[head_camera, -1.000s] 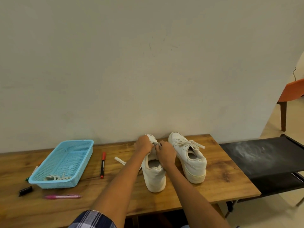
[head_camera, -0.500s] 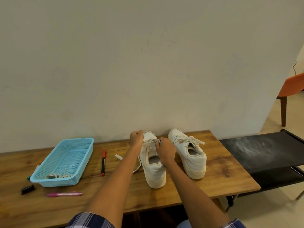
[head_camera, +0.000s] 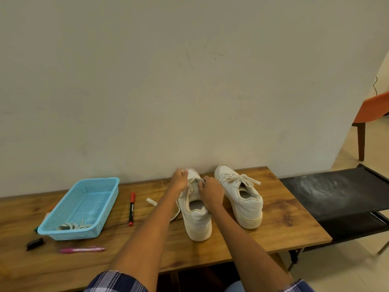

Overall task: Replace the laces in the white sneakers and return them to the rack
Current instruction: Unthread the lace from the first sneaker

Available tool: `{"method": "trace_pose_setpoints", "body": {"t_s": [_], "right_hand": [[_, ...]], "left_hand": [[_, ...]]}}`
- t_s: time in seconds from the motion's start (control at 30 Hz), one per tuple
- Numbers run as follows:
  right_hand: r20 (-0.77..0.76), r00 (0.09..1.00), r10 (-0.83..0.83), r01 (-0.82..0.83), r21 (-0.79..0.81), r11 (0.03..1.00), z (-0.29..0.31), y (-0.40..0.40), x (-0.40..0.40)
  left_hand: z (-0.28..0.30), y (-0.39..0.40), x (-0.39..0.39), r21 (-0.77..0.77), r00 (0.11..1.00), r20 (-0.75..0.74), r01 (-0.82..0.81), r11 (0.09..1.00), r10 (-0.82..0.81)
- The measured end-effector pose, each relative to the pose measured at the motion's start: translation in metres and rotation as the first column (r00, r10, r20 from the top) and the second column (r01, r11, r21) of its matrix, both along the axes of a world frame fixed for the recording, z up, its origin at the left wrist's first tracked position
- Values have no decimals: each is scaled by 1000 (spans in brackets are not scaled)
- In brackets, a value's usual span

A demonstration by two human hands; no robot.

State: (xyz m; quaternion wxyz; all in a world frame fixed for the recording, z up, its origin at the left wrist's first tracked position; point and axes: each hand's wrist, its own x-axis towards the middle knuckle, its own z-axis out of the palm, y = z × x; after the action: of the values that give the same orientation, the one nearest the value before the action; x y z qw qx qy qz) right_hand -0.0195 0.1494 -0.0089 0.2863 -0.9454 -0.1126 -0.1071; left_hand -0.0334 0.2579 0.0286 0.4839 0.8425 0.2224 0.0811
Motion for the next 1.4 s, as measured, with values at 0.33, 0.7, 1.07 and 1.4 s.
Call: {"method": "trace_pose_setpoints", "body": {"t_s": [0.33,0.7,1.07,1.4], "right_hand": [[-25,1000,-5,5,-23,1000,2,0,-1],[-52,999,-7,6,-21,1000,2,2,0],[-17,1000,9,-10,-61,998,3,2,0],[106,958,266,-198,-423,884,12,10,-2]], "left_hand": [[-6,26,-17,228,927,-104,-331,916,361],[-1,2,-18,538,898,-333,-69,840,287],[-22,-33,-24,561,967,-88,-150,814,239],[-25,-33,-25,390,949,-18,-282,876,314]]}}
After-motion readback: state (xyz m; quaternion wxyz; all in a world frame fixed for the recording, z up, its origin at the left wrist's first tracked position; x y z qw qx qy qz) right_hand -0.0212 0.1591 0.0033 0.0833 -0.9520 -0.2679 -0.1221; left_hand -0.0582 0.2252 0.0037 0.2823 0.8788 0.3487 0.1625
